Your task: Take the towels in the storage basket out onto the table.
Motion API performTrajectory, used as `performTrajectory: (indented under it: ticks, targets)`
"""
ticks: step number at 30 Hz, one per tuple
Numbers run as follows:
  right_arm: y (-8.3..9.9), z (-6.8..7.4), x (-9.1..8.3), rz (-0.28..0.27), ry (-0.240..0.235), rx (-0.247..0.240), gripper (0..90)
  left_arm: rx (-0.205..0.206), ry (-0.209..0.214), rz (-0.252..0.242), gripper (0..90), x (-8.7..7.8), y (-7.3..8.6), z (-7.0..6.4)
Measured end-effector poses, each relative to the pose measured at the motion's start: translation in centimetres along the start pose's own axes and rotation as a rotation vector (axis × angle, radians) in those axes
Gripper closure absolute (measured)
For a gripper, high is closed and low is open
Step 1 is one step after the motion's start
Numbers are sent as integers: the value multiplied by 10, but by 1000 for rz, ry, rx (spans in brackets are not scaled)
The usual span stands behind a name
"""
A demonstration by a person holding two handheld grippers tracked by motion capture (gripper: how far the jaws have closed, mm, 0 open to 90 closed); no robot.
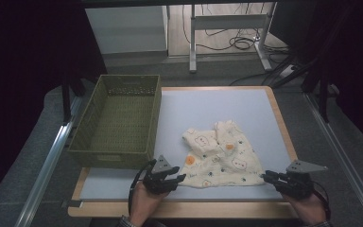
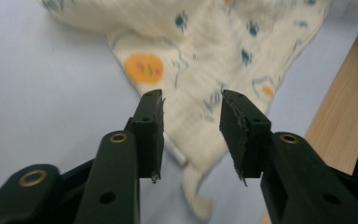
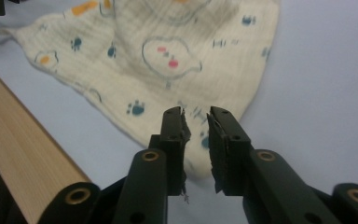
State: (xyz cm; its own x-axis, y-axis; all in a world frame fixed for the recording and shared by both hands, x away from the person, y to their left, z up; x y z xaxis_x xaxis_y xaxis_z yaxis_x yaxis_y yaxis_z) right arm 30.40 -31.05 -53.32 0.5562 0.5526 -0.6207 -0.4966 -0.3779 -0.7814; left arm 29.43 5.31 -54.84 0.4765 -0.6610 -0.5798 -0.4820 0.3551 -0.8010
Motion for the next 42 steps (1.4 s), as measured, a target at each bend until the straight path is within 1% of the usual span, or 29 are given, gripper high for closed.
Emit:
performTrajectory:
  ticks: [2, 4, 5, 8, 10, 12, 14, 17, 20, 22, 23, 24, 25, 26, 28, 29, 30, 31, 33, 36, 37, 39, 42]
  targets:
    - [-8, -3, 1, -9, 13, -7, 722, 4, -5, -12, 570, 3, -7, 2]
    - [-15, -9, 8, -14, 24, -12, 714, 4, -9, -18, 552, 10, -13, 4]
    - [-18, -13, 13, -17, 27, -6, 712, 6, -15, -14, 550, 14, -16, 5]
    - [-28, -21, 31, -22, 34, 1, 698, 19, -43, -1, 542, 28, -23, 7]
    - [-35, -25, 43, -19, 39, 8, 674, 20, -65, 18, 531, 36, -25, 9]
    - [-42, -28, 54, -13, 50, 10, 671, 25, -84, 39, 521, 41, -26, 11]
    - [-46, -32, 64, 3, 79, 6, 668, 23, -108, 50, 512, 44, -27, 14]
    - [-47, -41, 76, 27, 116, 6, 668, 5, -133, 64, 507, 50, -25, 21]
    - [-44, -48, 87, 53, 141, 15, 671, 0, -141, 92, 509, 59, -21, 26]
    - [-41, -51, 92, 67, 147, 20, 676, -1, -143, 115, 515, 65, -17, 28]
    - [-40, -50, 93, 66, 147, 21, 708, 4, -146, 122, 532, 67, -16, 28]
    - [-39, -50, 93, 65, 140, 27, 765, 4, -136, 112, 548, 68, -16, 28]
    - [-39, -48, 92, 66, 126, 31, 829, -4, -131, 109, 587, 69, -16, 29]
    - [-39, -46, 92, 70, 119, 33, 866, 0, -126, 110, 628, 69, -17, 29]
    - [-38, -45, 90, 78, 128, 25, 884, 6, -115, 122, 769, 69, -18, 28]
    - [-37, -45, 88, 83, 131, 25, 885, 14, -121, 126, 819, 69, -18, 27]
    - [-36, -46, 86, 86, 138, 22, 886, 25, -131, 133, 849, 68, -19, 27]
    - [-34, -48, 83, 91, 148, 17, 887, 28, -138, 138, 861, 67, -19, 28]
    - [-29, -52, 74, 94, 165, 27, 887, 28, -154, 139, 870, 66, -18, 29]
    - [-20, -61, 58, 87, 188, 45, 887, 9, -158, 137, 876, 62, -15, 31]
    - [-18, -62, 54, 88, 187, 50, 887, 10, -161, 142, 877, 61, -14, 31]
    - [-12, -62, 47, 93, 178, 60, 886, 3, -153, 146, 878, 58, -12, 29]
    - [-8, -59, 44, 96, 167, 55, 881, -2, -144, 140, 866, 52, -11, 26]
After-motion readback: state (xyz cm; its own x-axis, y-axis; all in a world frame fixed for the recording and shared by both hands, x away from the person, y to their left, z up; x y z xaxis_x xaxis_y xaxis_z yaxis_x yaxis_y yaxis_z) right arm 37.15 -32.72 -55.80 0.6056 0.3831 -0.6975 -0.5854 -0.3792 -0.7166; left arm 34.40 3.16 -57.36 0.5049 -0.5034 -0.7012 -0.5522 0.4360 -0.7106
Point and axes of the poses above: each handheld gripper's, and its own axes: x roughly forward along the jaws, y roughly out of its underside, z roughly to its left, the point moved 6 cm from there along x, roughly forward along the jaws, and after that the axes turned 1 degree about y, right-handed, at the moved point
